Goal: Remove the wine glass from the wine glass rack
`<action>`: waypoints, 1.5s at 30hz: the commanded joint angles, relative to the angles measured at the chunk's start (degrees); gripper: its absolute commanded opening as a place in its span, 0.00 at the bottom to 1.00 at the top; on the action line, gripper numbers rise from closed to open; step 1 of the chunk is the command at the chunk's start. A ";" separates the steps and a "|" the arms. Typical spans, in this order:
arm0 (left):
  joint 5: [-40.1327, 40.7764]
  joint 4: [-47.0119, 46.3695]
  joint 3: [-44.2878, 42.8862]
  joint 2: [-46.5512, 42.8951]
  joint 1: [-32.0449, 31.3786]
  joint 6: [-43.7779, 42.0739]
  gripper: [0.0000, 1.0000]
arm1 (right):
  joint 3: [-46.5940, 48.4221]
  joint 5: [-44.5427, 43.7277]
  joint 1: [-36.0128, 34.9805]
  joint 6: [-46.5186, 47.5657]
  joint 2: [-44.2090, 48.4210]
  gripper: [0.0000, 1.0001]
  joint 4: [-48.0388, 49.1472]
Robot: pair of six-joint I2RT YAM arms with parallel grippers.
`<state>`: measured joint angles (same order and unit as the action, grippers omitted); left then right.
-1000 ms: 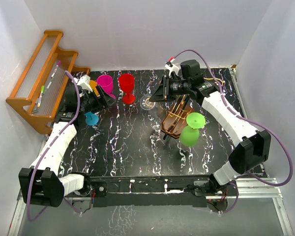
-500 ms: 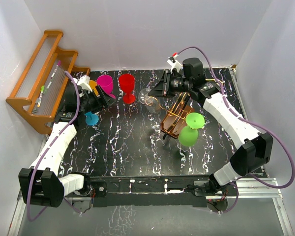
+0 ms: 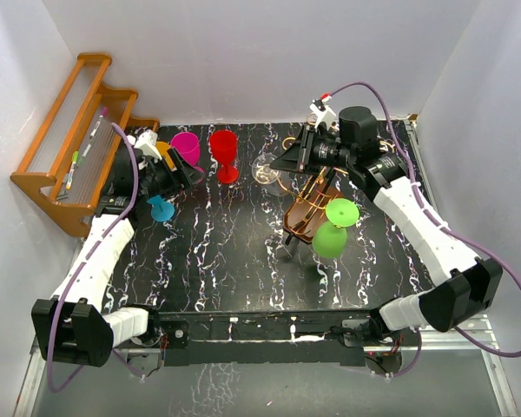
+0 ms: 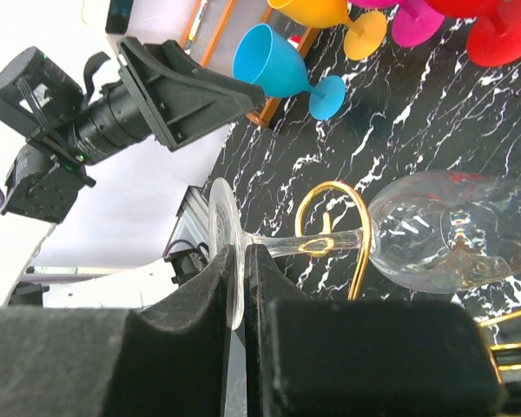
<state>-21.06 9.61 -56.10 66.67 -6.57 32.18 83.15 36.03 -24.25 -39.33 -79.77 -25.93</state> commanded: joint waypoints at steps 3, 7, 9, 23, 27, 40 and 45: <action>-1.25 1.62 -4.29 -1.11 -0.19 -0.36 0.70 | -2.94 5.17 0.52 1.40 5.57 0.08 3.26; -1.18 3.75 -6.65 -0.84 -0.20 -0.84 0.70 | -4.13 12.36 0.52 3.85 6.78 0.08 1.33; -1.24 4.96 -7.73 -0.87 -0.20 -0.98 0.70 | -4.86 16.92 0.44 5.52 7.11 0.08 0.22; 10.06 24.80 -25.86 1.07 -0.20 -2.61 0.70 | -3.55 4.45 -24.50 30.28 9.04 0.08 -4.57; 10.93 28.07 -30.26 1.01 -0.20 -2.89 0.71 | -9.23 -3.92 -31.32 39.44 12.22 0.08 -0.82; 6.29 27.63 -26.01 -1.64 -0.20 -3.69 0.70 | -40.65 -46.68 -62.64 80.09 14.74 0.08 32.10; 1.99 29.47 -24.50 -2.09 -0.20 -5.05 0.70 | -49.61 -62.87 -69.84 97.43 7.78 0.08 50.22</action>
<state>-14.52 37.93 -81.47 66.74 -6.61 28.91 37.85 -9.85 -89.97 39.57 -69.32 -0.73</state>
